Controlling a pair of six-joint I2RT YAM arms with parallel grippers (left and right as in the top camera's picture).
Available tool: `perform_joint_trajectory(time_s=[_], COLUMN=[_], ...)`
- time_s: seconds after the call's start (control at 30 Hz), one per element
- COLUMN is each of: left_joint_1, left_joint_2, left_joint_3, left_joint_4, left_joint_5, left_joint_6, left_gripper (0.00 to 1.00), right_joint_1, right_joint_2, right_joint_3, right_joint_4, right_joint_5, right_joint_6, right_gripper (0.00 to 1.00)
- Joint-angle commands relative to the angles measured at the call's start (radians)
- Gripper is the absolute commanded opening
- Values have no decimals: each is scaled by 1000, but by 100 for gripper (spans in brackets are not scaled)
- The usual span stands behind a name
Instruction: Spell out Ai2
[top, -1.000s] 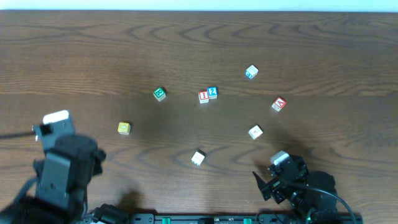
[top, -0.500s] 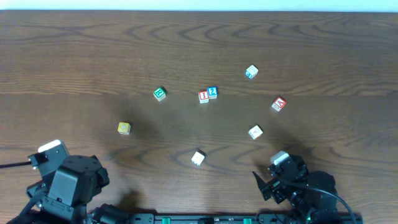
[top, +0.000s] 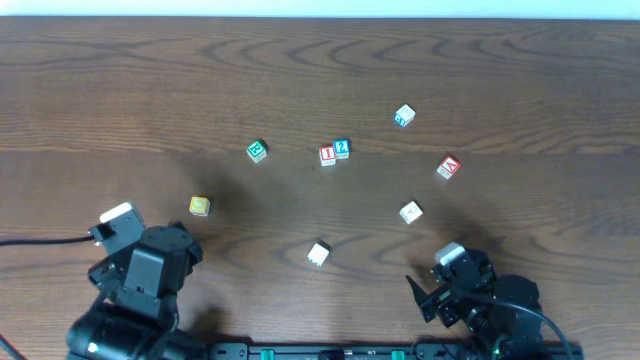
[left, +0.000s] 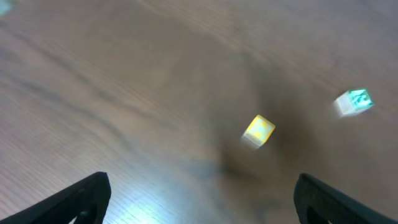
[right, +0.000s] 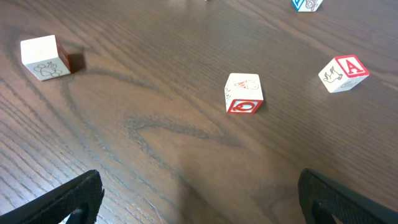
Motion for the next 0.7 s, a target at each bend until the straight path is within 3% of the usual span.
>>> perform_joint_trajectory(time_s=[0.0, 0.1, 0.2, 0.67], left_joint_1=[78, 156, 217, 245], left_joint_2=[-103, -181, -240, -412], left_joint_3=[-115, -205, -269, -478], left_joint_4=[139, 245, 258, 222], left_joint_5=[115, 253, 336, 356], left_joint_6=[154, 304, 374, 389], left_gripper=[95, 95, 95, 95], right_joint_1=[-9, -9, -9, -9], right_joint_2=[-5, -5, -5, -5], right_joint_3=[-12, -12, -12, -12], right_joint_4=[-5, -5, -5, -5], right_joint_5=[-14, -14, -14, -14], right_joint_6=[10, 10, 11, 11], right_gripper=[99, 99, 99, 99])
